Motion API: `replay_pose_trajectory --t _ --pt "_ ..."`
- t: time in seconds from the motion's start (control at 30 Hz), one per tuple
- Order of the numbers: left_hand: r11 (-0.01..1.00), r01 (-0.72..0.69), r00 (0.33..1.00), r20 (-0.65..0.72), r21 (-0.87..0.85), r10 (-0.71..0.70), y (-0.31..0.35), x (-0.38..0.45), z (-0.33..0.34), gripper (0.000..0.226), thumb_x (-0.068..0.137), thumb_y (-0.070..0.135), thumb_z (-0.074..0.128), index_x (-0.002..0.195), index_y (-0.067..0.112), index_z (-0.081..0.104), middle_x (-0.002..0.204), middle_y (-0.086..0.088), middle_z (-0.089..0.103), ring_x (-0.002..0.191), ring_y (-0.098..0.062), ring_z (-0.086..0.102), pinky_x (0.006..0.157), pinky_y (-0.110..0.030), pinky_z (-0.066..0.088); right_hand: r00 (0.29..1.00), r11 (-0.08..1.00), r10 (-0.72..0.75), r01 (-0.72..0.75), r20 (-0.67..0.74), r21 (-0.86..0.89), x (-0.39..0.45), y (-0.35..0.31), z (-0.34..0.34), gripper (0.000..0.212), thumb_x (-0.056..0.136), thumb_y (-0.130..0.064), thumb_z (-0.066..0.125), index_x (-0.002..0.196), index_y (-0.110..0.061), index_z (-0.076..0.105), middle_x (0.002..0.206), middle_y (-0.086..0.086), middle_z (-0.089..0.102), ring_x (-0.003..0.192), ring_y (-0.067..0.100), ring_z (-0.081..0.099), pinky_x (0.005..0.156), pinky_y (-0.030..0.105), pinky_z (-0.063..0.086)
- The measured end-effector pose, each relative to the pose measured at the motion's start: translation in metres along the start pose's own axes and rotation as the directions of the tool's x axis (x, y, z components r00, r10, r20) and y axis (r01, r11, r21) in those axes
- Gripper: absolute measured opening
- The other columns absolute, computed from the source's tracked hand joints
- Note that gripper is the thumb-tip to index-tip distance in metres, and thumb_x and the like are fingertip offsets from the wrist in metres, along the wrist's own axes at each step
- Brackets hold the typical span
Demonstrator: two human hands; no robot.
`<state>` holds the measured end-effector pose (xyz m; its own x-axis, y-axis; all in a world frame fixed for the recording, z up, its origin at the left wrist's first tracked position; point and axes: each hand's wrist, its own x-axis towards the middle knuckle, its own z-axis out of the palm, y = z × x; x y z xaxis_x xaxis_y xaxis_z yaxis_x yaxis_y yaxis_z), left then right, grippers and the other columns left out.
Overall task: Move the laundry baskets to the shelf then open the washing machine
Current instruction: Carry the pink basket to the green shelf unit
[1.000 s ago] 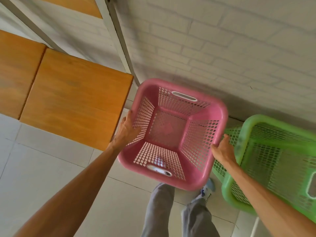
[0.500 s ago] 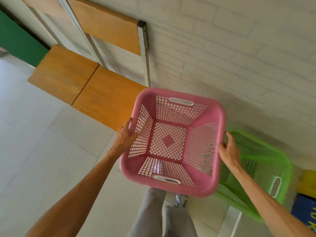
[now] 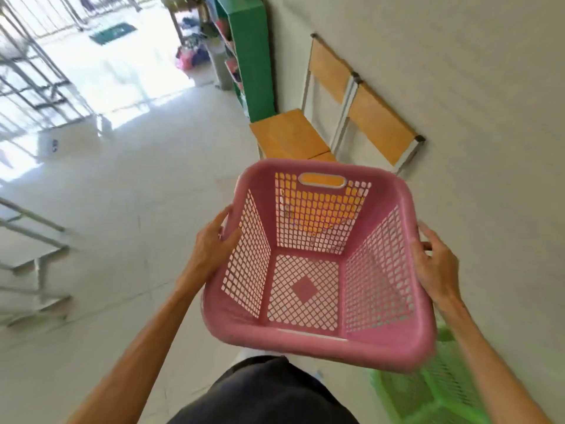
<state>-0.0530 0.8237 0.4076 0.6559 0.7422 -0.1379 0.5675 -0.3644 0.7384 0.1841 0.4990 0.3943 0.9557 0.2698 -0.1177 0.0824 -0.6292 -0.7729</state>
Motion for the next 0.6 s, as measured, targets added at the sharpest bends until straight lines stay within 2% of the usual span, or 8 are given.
replay_pose_trajectory --t 0.1,0.17,0.23,0.3,0.33,0.47,0.53,0.6 --pt "0.995 0.09 0.99 -0.107 -0.046 -0.094 -0.029 -0.017 -0.047 0.057 0.095 0.028 0.06 0.148 0.03 0.042 0.11 -0.003 0.065 0.082 -0.01 0.06 0.078 -0.024 0.048 0.99 0.995 -0.099 0.099 0.098 -0.002 -0.004 -0.046 0.042 0.042 0.098 -0.041 0.048 0.139 -0.037 0.049 0.093 -0.001 0.065 0.08 0.019 0.063 0.082 0.032 0.05" --pt "0.988 0.139 0.976 -0.161 -0.066 -0.148 -0.053 -0.025 -0.077 0.056 0.095 0.027 0.06 0.148 0.027 0.042 0.111 -0.003 0.065 0.083 -0.01 0.061 0.077 -0.02 0.049 0.976 0.989 -0.142 0.146 0.163 -0.016 -0.004 -0.075 0.076 0.041 0.098 -0.041 0.047 0.139 -0.037 0.049 0.097 0.0 0.067 0.085 0.021 0.063 0.084 0.033 0.049" --pt "0.976 0.181 0.956 -0.209 -0.124 -0.204 -0.078 -0.029 -0.107 0.057 0.094 0.028 0.062 0.148 0.024 0.043 0.118 -0.002 0.065 0.092 -0.014 0.065 0.084 -0.027 0.054 0.956 0.98 -0.186 0.197 0.225 -0.024 -0.003 -0.105 0.111 0.041 0.097 -0.041 0.048 0.137 -0.036 0.051 0.101 0.001 0.07 0.089 0.022 0.065 0.086 0.037 0.051" --pt "0.955 0.228 0.931 -0.246 -0.188 -0.27 -0.109 -0.031 -0.136 0.059 0.092 0.03 0.064 0.148 0.026 0.043 0.123 -0.005 0.066 0.097 -0.019 0.069 0.09 -0.043 0.058 0.927 0.966 -0.242 0.258 0.287 -0.02 -0.003 -0.136 0.149 0.044 0.095 -0.037 0.054 0.138 -0.031 0.052 0.102 0.002 0.07 0.086 0.02 0.065 0.078 0.031 0.05" --pt "0.946 0.249 0.919 -0.259 -0.207 -0.298 -0.122 -0.031 -0.151 0.061 0.092 0.03 0.064 0.148 0.027 0.042 0.124 -0.006 0.066 0.098 -0.021 0.071 0.089 -0.046 0.058 0.91 0.957 -0.269 0.29 0.315 -0.021 -0.004 -0.153 0.168 0.047 0.094 -0.036 0.059 0.139 -0.028 0.051 0.101 0.003 0.069 0.083 0.019 0.065 0.073 0.029 0.049" --pt "0.91 0.312 0.871 -0.301 -0.274 -0.389 -0.173 -0.021 -0.209 0.065 0.091 0.03 0.065 0.15 0.03 0.038 0.123 -0.007 0.067 0.09 -0.018 0.073 0.086 -0.043 0.06 0.851 0.933 -0.329 0.36 0.409 0.0 -0.006 -0.222 0.249 0.058 0.086 -0.036 0.07 0.14 -0.028 0.05 0.096 0.003 0.07 0.073 0.011 0.066 0.061 0.023 0.049" --pt "0.901 0.337 0.85 -0.324 -0.271 -0.415 -0.199 -0.012 -0.24 0.067 0.091 0.034 0.065 0.151 0.032 0.037 0.126 -0.007 0.067 0.094 -0.018 0.072 0.092 -0.043 0.057 0.824 0.916 -0.365 0.401 0.434 0.011 -0.005 -0.256 0.287 0.057 0.085 -0.034 0.07 0.139 -0.029 0.051 0.095 0.003 0.071 0.072 0.008 0.065 0.062 0.024 0.051" --pt "0.887 0.363 0.829 -0.337 -0.285 -0.447 -0.22 -0.007 -0.266 0.068 0.09 0.038 0.064 0.152 0.035 0.033 0.132 -0.003 0.064 0.103 -0.014 0.069 0.099 -0.042 0.053 0.803 0.907 -0.383 0.42 0.458 0.023 -0.008 -0.288 0.32 0.057 0.086 -0.032 0.07 0.14 -0.029 0.05 0.093 0.003 0.07 0.07 0.006 0.065 0.057 0.019 0.048"
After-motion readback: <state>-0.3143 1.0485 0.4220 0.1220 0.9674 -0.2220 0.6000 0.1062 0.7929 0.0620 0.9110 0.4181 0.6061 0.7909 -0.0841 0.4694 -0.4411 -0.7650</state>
